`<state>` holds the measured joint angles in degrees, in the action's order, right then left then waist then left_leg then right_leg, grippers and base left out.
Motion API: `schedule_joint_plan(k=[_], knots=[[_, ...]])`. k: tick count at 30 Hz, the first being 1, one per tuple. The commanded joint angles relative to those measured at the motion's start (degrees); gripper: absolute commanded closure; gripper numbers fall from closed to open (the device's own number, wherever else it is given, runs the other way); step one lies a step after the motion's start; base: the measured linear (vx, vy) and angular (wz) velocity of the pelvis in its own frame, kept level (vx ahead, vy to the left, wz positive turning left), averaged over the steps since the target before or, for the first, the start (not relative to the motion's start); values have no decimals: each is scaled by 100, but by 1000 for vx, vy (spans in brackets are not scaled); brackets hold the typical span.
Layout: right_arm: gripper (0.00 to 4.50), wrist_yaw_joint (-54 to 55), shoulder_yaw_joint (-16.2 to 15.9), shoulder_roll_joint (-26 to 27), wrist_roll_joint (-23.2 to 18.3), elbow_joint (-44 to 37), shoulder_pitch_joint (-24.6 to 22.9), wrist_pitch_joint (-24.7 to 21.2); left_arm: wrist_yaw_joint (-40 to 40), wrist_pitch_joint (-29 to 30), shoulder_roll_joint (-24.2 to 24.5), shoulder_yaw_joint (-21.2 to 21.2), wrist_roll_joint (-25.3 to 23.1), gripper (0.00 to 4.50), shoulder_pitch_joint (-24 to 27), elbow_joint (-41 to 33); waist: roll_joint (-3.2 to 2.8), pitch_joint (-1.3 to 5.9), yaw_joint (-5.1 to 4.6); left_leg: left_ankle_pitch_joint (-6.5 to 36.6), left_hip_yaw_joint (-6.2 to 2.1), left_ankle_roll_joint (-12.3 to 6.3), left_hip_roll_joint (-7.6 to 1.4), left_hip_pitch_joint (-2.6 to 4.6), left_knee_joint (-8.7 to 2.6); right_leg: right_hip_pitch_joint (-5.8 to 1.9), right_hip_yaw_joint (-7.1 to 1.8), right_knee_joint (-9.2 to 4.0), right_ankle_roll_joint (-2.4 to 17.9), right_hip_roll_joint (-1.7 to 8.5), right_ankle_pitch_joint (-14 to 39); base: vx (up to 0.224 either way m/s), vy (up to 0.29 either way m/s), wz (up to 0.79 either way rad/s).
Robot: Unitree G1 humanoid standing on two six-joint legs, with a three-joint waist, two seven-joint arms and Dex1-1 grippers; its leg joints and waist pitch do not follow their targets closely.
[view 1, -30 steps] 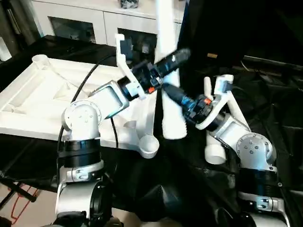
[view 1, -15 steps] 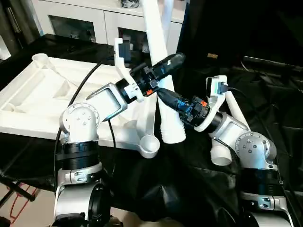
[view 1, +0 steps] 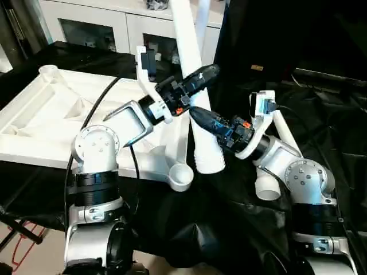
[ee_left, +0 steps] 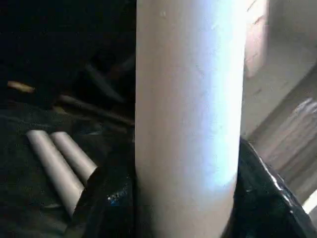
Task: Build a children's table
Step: Pick table leg
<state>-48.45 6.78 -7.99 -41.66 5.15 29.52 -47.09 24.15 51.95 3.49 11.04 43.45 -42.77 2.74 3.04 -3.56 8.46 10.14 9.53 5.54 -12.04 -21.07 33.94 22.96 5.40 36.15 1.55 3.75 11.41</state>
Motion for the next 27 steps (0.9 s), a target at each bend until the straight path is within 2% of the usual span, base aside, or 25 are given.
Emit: schedule_joint_plan(k=[1,2,3,5,8,10,11,15,18,24,26,27], knots=[[155,100,-177,-102,240,22,103,24,-81,-191,74,-287,-362,260,-112,-136,-9,454,9,198,-18,71,-111,23,-340,-401,-334,-405,516,428,422,0,0,0],[155,195,-417,-204,494,27,123,85,-167,-335,188,-552,-675,261,-155,-193,-11,452,3,200,-19,85,-112,23,-343,-404,-336,-403,515,431,400,0,0,0],[156,195,-417,-204,494,27,123,85,-167,-335,188,-552,-675,262,-155,-193,-11,451,2,212,-24,97,-119,26,-346,-401,-334,-407,497,431,415,0,0,0],[156,284,-616,-270,671,34,148,94,-243,-441,257,-712,-879,262,-202,-221,-4,452,-1,210,-21,116,-114,24,-342,-405,-336,-400,505,433,401,0,0,0],[156,454,-810,-236,893,126,232,150,-290,-597,317,-908,-1122,262,-243,-219,4,450,-15,203,-8,103,-104,19,-333,-399,-340,-389,597,431,337,0,0,0],[156,494,-806,-174,918,180,273,184,-274,-616,319,-946,-1156,262,-229,-237,-2,451,-21,242,-5,103,-104,18,-331,-397,-341,-389,630,438,373,0,0,0],[185,547,-806,-111,957,247,320,240,-262,-640,315,-972,-1186,262,-209,-252,10,450,-22,267,-4,95,-106,17,-333,-397,-339,-390,657,445,407,0,0,0],[197,748,-733,24,1040,497,451,403,-256,-630,346,-1016,-1227,262,-171,-257,3,453,-30,224,-5,94,-109,24,-332,-386,-338,-365,754,440,310,0,0,0],[237,783,-743,50,1093,603,500,484,-262,-631,396,-1025,-1284,262,-146,-255,7,454,-23,230,-2,82,-111,26,-330,-391,-343,-364,742,443,269,0,0,0],[254,662,-742,68,1062,611,497,506,-282,-686,393,-975,-1346,262,-134,-222,5,453,-18,232,-2,71,-108,21,-331,-397,-343,-358,754,445,229,0,0,0],[256,644,-739,78,1052,610,490,512,-261,-582,435,-982,-1319,192,-131,-228,2,454,-22,237,-3,69,-109,22,-331,-399,-343,-356,758,442,232,0,0,0],[257,595,-739,70,1036,613,478,527,-168,-543,444,-960,-1224,190,-114,-242,4,452,-23,236,-5,69,-109,18,-332,-399,-342,-356,757,442,238,0,0,0]])
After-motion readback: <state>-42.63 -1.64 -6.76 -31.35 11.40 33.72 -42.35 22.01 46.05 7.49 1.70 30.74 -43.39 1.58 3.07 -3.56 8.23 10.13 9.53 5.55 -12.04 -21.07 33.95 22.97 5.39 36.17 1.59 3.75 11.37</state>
